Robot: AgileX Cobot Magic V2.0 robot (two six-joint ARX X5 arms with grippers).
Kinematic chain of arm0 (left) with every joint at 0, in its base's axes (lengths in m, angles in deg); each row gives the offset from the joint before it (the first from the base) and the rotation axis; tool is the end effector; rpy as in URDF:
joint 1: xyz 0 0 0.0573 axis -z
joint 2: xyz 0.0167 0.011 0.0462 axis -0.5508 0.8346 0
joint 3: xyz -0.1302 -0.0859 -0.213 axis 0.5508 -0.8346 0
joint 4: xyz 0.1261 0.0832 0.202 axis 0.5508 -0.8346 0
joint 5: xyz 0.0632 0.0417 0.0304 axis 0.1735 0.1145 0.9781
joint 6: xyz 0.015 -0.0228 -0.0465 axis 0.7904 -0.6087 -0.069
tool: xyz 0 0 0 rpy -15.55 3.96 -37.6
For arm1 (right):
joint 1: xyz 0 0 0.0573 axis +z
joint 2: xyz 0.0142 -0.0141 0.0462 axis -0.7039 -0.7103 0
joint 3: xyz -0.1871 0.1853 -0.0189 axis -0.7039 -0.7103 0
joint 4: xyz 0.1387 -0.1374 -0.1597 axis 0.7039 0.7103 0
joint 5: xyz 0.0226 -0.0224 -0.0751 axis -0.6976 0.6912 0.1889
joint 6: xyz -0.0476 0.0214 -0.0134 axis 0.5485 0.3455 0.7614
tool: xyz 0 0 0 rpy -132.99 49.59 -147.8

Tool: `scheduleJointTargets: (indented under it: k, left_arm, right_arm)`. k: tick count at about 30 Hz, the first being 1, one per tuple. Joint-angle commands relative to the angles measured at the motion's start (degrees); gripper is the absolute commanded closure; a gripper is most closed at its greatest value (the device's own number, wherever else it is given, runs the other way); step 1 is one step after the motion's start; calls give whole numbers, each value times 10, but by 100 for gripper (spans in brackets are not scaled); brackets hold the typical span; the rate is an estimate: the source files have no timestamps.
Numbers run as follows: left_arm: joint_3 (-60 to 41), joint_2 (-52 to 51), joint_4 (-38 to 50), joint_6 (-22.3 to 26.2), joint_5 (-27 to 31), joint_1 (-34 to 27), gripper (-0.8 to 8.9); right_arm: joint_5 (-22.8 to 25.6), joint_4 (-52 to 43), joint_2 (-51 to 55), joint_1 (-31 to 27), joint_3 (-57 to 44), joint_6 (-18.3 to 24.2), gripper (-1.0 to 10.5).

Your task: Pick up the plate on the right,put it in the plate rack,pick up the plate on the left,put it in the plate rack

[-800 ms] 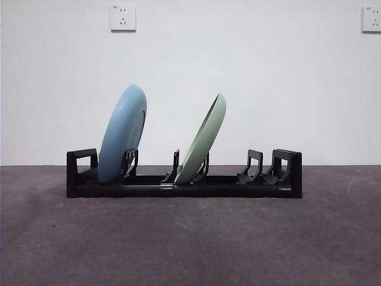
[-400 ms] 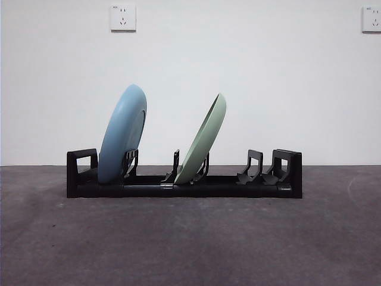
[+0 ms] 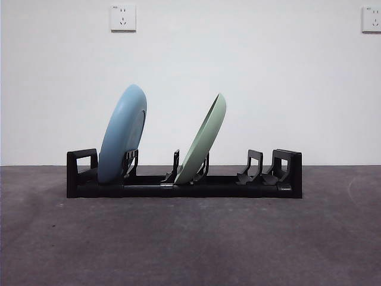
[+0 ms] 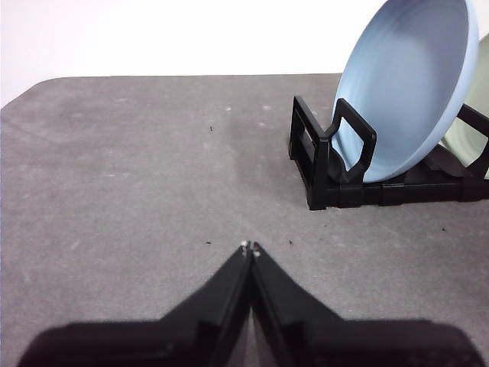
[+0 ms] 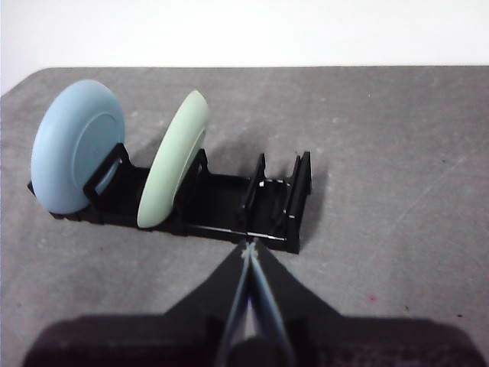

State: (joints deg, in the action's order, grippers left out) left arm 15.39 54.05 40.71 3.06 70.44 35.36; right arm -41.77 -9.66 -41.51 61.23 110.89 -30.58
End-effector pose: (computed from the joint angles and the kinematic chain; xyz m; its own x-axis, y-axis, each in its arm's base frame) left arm 0.0953 -0.0033 0.1514 0.9843 -0.0366 -0.1729 0.0336 0.9992 -0.0204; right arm 0.1130 0.0347 0.3544 0.8761 0.3069 -0.3718 -0.2949 0.9513 0.0902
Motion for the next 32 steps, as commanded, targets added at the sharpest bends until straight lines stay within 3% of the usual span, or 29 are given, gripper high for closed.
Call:
scheduleJointTargets:
  k: [1,5,10,13,22,32]
  left_arm:
    - [-9,0,2,-3,0,-2,817]
    - [-9,0,2,-3,0,-2,817]
    - [-9,0,2,-3,0,-2,817]
    - [-9,0,2,-3,0,-2,817]
    - [-9,0,2,-3,0,-2,817]
    - [-9,0,2,-4,0,-2,817]
  right_arm:
    - [1,9,17,0,-5,55,946]
    - [-7,-46,66,-32,-49,88,946]
    - [-106,-154,168,-132,-171,85,946]
    - [-106,-228,224,-168,-260,86,946]
    - [-105,-326,342,-175,-450,57,946]
    - [-88,-319,374,-175,-527,4,946]
